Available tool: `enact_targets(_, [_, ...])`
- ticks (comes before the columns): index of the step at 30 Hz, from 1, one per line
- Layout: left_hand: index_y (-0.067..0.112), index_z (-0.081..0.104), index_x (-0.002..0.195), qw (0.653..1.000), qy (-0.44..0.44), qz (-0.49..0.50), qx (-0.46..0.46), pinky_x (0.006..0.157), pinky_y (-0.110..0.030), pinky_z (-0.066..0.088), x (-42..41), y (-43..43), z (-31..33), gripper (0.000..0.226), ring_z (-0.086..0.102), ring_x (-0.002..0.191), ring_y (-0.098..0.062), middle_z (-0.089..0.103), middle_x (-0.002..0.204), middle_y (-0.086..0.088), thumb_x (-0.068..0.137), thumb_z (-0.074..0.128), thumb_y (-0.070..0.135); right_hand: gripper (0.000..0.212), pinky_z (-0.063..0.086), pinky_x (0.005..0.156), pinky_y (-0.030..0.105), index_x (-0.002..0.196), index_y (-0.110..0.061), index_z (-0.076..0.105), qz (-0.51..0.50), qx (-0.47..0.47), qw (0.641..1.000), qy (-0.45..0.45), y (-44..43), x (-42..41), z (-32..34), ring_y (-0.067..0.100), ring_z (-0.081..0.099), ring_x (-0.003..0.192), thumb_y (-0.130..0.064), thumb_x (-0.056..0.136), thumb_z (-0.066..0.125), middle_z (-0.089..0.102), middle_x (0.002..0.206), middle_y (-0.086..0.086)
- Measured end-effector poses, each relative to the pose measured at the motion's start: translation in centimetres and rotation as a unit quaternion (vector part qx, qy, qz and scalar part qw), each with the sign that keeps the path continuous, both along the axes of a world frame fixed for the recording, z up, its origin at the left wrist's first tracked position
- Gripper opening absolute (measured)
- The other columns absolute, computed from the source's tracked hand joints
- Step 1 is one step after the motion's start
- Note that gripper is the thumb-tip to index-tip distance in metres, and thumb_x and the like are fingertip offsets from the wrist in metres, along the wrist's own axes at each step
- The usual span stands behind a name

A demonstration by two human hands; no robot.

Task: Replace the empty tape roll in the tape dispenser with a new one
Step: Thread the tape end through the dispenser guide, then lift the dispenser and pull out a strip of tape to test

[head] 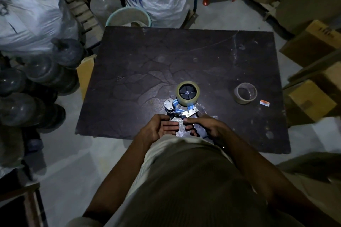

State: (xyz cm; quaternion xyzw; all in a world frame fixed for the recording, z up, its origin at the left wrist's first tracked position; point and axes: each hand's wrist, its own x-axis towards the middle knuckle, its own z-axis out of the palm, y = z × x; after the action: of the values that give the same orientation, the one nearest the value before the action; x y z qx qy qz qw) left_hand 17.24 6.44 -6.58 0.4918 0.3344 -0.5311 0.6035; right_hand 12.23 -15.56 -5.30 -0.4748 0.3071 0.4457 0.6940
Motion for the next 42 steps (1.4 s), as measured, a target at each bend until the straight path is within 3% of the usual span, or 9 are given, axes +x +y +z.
enact_targets(5, [0.002,0.072,0.09,0.999,-0.007,0.034,0.039,0.055,-0.026,0.051,0.2,0.1,0.2,0.021,0.066,0.056,-0.018,0.075,0.072,-0.005,0.085,0.054,0.013,0.041,0.035,0.049,0.028,0.09,-0.009,0.072,0.026,-0.073,0.996,-0.036,-0.1,0.1,0.1,0.017,0.042,0.051,-0.042,0.073,0.089,0.052,0.066,0.001])
enact_targets(11, [0.005,0.069,0.09,0.997,-0.039,-0.038,0.056,0.051,-0.023,0.05,2.0,-1.2,0.8,0.027,0.062,0.051,-0.014,0.073,0.066,-0.002,0.094,0.046,0.018,0.027,0.046,0.048,0.031,0.091,-0.002,0.071,-0.059,-0.177,0.97,-0.158,0.1,-2.3,1.7,0.02,0.054,0.05,-0.019,0.078,0.088,0.064,0.068,0.011])
enact_targets(14, [0.005,0.064,0.09,0.988,-0.116,-0.082,0.054,0.05,-0.022,0.055,3.4,-2.5,1.8,0.027,0.064,0.058,-0.016,0.073,0.068,-0.008,0.099,0.04,0.016,0.016,0.056,0.058,0.024,0.087,-0.011,0.072,-0.059,-0.255,0.928,-0.265,-1.1,-3.2,2.6,0.017,0.07,0.065,-0.006,0.078,0.085,0.075,0.077,0.004])
enact_targets(18, [0.003,0.065,0.081,0.945,-0.244,-0.216,0.019,0.048,-0.022,0.054,6.1,-4.2,4.2,0.028,0.067,0.054,-0.015,0.069,0.073,-0.014,0.098,0.044,-0.001,0.031,0.061,0.078,0.028,0.101,-0.01,0.075,-0.069,-0.297,0.898,-0.316,-2.7,-5.3,2.4,0.017,0.076,0.089,-0.01,0.074,0.09,0.08,0.096,0.004])
enact_targets(22, [0.005,0.073,0.068,0.86,-0.366,-0.356,0.015,0.047,-0.03,0.053,8.1,-6.5,5.0,0.025,0.062,0.049,-0.021,0.07,0.061,-0.011,0.086,0.063,-0.009,0.034,0.06,0.087,0.032,0.102,-0.02,0.074,-0.1,-0.319,0.894,-0.298,-3.5,-7.3,2.3,0.017,0.075,0.098,-0.01,0.074,0.09,0.079,0.102,0.001])
enact_targets(27, [-0.002,0.073,0.077,0.858,-0.335,-0.388,0.001,0.043,-0.022,0.052,7.3,-9.7,4.4,0.02,0.061,0.045,-0.014,0.069,0.061,-0.013,0.087,0.059,-0.014,0.022,0.062,0.078,0.042,0.1,-0.019,0.072,-0.17,-0.299,0.908,-0.238,-3.1,-10.1,2.3,0.016,0.074,0.083,-0.01,0.082,0.083,0.079,0.091,0.004])
enact_targets(31, [-0.005,0.074,0.079,0.858,-0.299,-0.418,-0.018,0.044,-0.023,0.05,6.2,-11.4,3.2,0.02,0.063,0.051,-0.017,0.07,0.065,-0.016,0.085,0.06,-0.017,0.015,0.051,0.055,0.021,0.097,-0.016,0.07,-0.233,-0.3,0.897,-0.225,-2.3,-12.7,2.9,0.006,0.065,0.063,-0.008,0.088,0.078,0.073,0.074,-0.005])
enact_targets(37, [-0.012,0.074,0.081,0.823,-0.338,-0.456,-0.004,0.038,-0.02,0.04,5.2,-14.4,3.0,0.01,0.05,0.037,-0.012,0.067,0.055,-0.011,0.082,0.064,-0.012,0.011,0.042,0.048,0.02,0.089,-0.01,0.067,-0.254,-0.356,0.874,-0.213,-2.9,-15.9,2.8,0.007,0.055,0.051,-0.01,0.088,0.078,0.063,0.056,-0.007])
enact_targets(42, [-0.007,0.076,0.081,0.73,-0.405,-0.551,0.013,0.047,-0.021,0.046,6.5,-17.1,3.4,0.016,0.054,0.044,-0.011,0.072,0.061,-0.006,0.082,0.061,-0.009,0.027,0.044,0.055,0.025,0.073,-0.028,0.061,-0.219,-0.442,0.854,-0.163,-3.2,-18.5,1.5,0.001,0.056,0.054,-0.011,0.084,0.08,0.064,0.063,-0.008])
